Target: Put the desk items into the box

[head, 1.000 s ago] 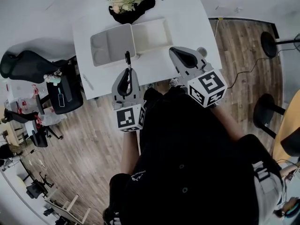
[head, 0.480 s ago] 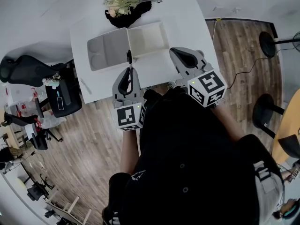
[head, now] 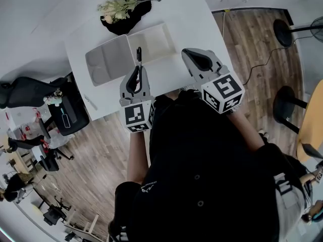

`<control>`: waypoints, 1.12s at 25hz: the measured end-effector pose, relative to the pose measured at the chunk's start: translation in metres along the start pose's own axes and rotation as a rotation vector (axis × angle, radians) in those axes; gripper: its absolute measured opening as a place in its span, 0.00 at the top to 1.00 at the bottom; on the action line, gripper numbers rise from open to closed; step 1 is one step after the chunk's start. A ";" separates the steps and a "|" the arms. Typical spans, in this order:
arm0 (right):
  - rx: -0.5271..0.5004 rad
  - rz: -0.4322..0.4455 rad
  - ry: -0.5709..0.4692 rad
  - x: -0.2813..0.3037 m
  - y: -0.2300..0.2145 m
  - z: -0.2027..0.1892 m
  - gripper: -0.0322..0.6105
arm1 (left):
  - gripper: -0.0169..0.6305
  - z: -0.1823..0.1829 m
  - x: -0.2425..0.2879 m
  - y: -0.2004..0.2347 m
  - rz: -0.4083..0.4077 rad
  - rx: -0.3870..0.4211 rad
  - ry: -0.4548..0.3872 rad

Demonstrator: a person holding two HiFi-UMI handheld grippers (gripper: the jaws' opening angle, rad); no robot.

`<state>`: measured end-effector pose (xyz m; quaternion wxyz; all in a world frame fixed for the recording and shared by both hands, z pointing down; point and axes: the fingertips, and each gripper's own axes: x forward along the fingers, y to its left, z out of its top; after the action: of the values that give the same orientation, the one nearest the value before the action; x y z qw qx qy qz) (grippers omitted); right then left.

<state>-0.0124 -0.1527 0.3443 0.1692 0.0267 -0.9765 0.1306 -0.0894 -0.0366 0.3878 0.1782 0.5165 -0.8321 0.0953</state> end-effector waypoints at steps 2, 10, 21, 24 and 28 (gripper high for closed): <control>0.014 -0.029 0.003 0.001 -0.009 -0.001 0.95 | 0.90 -0.004 0.015 0.001 -0.025 0.010 0.026; 0.071 -0.137 0.024 0.010 -0.036 -0.008 0.95 | 0.90 -0.020 0.076 0.010 -0.116 0.053 0.130; 0.159 -0.317 0.053 0.006 -0.064 -0.022 0.95 | 0.90 -0.063 0.145 0.003 -0.242 0.076 0.294; 0.182 -0.364 0.059 0.001 -0.069 -0.028 0.95 | 0.90 -0.078 0.161 0.003 -0.244 0.053 0.343; 0.208 -0.413 0.075 -0.004 -0.073 -0.038 0.95 | 0.90 -0.099 0.178 0.004 -0.240 0.009 0.413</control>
<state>0.0102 -0.2134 0.3954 0.2248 0.2385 -0.9246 0.1942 -0.1452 -0.1476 0.5486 0.3524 0.5822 -0.7101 0.1809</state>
